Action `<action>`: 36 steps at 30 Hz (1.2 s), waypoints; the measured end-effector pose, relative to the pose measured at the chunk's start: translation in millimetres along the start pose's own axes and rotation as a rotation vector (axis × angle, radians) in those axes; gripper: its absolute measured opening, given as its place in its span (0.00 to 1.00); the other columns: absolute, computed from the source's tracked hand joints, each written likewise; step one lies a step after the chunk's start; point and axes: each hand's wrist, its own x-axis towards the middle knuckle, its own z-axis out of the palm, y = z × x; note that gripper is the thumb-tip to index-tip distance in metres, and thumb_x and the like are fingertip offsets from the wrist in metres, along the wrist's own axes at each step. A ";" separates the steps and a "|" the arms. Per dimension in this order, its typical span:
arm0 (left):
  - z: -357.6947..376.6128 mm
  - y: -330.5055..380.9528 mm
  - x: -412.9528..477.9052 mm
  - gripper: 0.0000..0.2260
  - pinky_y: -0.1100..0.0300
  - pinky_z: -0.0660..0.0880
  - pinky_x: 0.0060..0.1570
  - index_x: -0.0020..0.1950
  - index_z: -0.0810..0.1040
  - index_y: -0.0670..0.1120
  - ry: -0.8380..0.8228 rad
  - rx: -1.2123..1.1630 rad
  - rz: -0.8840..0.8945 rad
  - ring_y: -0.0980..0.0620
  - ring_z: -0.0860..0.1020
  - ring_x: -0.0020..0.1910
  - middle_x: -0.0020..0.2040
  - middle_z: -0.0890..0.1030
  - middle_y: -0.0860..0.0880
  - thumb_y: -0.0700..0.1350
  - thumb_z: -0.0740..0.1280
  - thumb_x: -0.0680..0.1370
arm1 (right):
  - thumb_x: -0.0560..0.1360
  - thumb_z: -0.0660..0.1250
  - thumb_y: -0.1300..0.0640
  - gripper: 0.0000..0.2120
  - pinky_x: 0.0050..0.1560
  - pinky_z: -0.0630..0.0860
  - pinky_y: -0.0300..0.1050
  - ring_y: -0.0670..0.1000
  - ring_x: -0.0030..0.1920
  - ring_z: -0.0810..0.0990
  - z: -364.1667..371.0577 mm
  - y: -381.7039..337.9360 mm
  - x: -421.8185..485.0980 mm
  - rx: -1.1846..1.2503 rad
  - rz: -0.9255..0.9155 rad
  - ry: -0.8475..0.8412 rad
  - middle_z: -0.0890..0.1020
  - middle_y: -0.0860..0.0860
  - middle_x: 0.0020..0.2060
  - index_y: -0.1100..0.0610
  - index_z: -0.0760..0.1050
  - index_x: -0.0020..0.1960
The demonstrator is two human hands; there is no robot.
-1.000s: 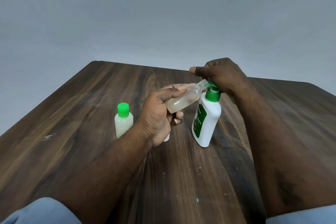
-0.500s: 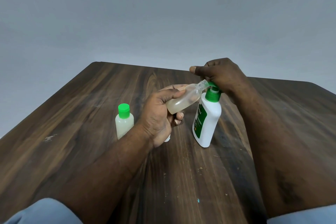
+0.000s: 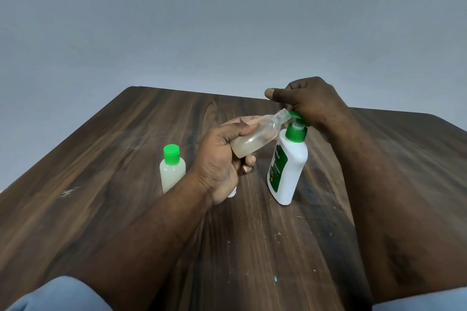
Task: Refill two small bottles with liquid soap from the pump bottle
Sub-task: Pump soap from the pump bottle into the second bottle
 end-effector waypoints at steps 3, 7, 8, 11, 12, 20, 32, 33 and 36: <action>1.1 0.2 -0.4 0.23 0.62 0.66 0.25 0.65 0.80 0.39 0.005 0.007 0.002 0.54 0.70 0.26 0.63 0.79 0.27 0.47 0.68 0.72 | 0.73 0.78 0.42 0.28 0.44 0.75 0.50 0.52 0.34 0.77 2.3 1.8 -0.8 -0.007 0.017 -0.026 0.77 0.49 0.26 0.52 0.72 0.22; 1.3 0.0 -0.2 0.23 0.62 0.67 0.25 0.65 0.80 0.39 0.001 0.013 0.001 0.54 0.71 0.26 0.65 0.77 0.27 0.48 0.68 0.73 | 0.73 0.78 0.42 0.26 0.44 0.74 0.49 0.52 0.35 0.77 1.4 0.1 -2.3 0.012 0.011 -0.037 0.79 0.52 0.30 0.53 0.71 0.25; 1.4 -0.2 0.0 0.23 0.62 0.67 0.25 0.65 0.81 0.39 -0.001 0.011 -0.001 0.54 0.71 0.26 0.65 0.77 0.27 0.48 0.68 0.73 | 0.73 0.78 0.41 0.26 0.44 0.74 0.49 0.52 0.35 0.77 -0.2 -0.3 -2.5 0.021 0.008 -0.038 0.81 0.53 0.31 0.53 0.72 0.26; 2.1 0.1 -0.9 0.22 0.62 0.67 0.25 0.65 0.81 0.40 -0.009 0.027 0.001 0.54 0.71 0.27 0.65 0.78 0.28 0.48 0.67 0.73 | 0.72 0.77 0.39 0.24 0.40 0.74 0.47 0.50 0.34 0.79 -4.9 -1.2 -2.0 0.034 -0.019 -0.006 0.84 0.54 0.33 0.54 0.77 0.29; 2.0 0.2 -1.3 0.22 0.62 0.67 0.25 0.65 0.81 0.40 -0.009 0.031 0.001 0.54 0.71 0.27 0.65 0.78 0.28 0.48 0.67 0.73 | 0.72 0.77 0.38 0.24 0.40 0.74 0.46 0.49 0.34 0.79 -5.4 -1.5 -2.2 0.032 -0.030 0.001 0.85 0.54 0.34 0.54 0.77 0.30; 1.6 0.4 0.2 0.23 0.62 0.66 0.25 0.66 0.81 0.41 -0.016 0.025 -0.009 0.54 0.71 0.26 0.56 0.82 0.36 0.48 0.68 0.72 | 0.72 0.77 0.37 0.23 0.40 0.75 0.47 0.48 0.31 0.78 -7.6 -5.3 -1.3 0.141 -0.029 -0.055 0.82 0.51 0.31 0.54 0.79 0.31; -0.3 -0.9 1.6 0.18 0.62 0.68 0.24 0.65 0.81 0.41 -0.019 0.035 0.003 0.54 0.72 0.27 0.62 0.79 0.28 0.46 0.67 0.78 | 0.72 0.74 0.32 0.27 0.41 0.76 0.46 0.46 0.28 0.76 -3.6 -20.8 2.3 0.176 0.004 -0.062 0.81 0.49 0.30 0.57 0.83 0.40; -0.6 -1.0 2.1 0.19 0.62 0.68 0.25 0.64 0.82 0.42 -0.017 0.029 0.001 0.54 0.72 0.27 0.60 0.80 0.30 0.47 0.68 0.76 | 0.72 0.75 0.32 0.27 0.41 0.77 0.46 0.46 0.28 0.77 -2.9 -21.2 2.6 0.161 0.003 -0.057 0.82 0.49 0.30 0.57 0.83 0.39; -1.1 -1.6 3.0 0.19 0.62 0.67 0.24 0.64 0.81 0.42 -0.021 0.018 -0.001 0.54 0.72 0.26 0.56 0.81 0.34 0.47 0.68 0.75 | 0.74 0.75 0.35 0.23 0.41 0.76 0.46 0.47 0.31 0.78 1.8 -19.6 4.2 0.089 -0.005 -0.038 0.84 0.50 0.33 0.55 0.81 0.35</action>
